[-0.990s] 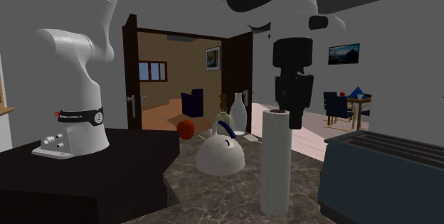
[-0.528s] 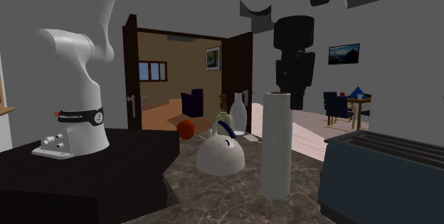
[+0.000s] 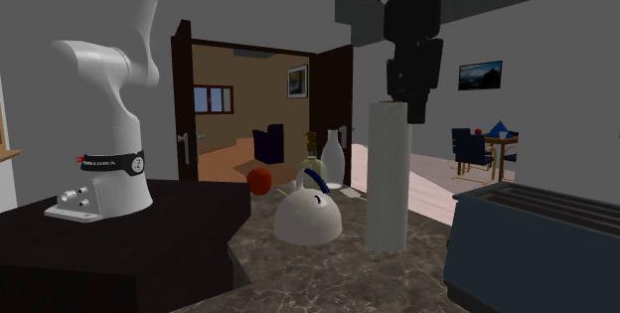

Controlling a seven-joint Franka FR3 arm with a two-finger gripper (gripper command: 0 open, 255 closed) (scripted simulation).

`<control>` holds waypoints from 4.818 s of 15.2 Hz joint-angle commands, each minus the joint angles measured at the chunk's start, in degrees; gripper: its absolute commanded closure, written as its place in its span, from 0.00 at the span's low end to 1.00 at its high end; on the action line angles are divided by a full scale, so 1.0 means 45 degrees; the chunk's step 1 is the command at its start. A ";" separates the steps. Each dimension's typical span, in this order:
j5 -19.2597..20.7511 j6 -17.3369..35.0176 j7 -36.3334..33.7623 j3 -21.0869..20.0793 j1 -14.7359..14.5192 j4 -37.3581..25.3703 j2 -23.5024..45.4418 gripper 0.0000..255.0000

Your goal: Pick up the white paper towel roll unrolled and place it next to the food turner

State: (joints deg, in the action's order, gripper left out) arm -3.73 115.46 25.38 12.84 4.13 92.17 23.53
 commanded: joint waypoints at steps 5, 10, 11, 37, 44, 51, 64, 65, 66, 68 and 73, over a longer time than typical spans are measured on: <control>0.0075 -0.0925 -0.0026 0.0038 -0.0003 -0.0637 -0.0289 1.00; 0.0116 -0.1713 -0.0040 0.0061 0.0006 -0.1280 -0.0439 1.00; 0.0122 -0.1875 -0.0042 0.0065 0.0009 -0.1420 -0.0460 1.00; 0.0594 -0.4015 -0.3564 -0.0982 -0.2385 -0.3091 -0.0904 1.00; 0.0711 -0.4443 -0.5381 -0.1558 -0.3615 -0.4191 -0.0198 1.00; 0.0798 -0.5353 -0.7083 -0.2047 -0.4812 -0.6583 0.1322 1.00; 0.0864 -0.5205 -0.8367 -0.2326 -0.5815 -0.8025 0.2942 1.00; 0.0866 -0.4990 -0.8371 -0.2326 -0.5819 -0.7747 0.2879 1.00; 0.0868 -0.4782 -0.8375 -0.2326 -0.5823 -0.7484 0.2824 1.00; 0.0871 -0.4382 -0.8382 -0.2326 -0.5831 -0.6998 0.2738 1.00; 0.0875 -0.3456 -0.8397 -0.2328 -0.5844 -0.5965 0.2632 1.00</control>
State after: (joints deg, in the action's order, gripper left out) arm 0.20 99.00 -12.41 2.36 -22.16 64.26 35.57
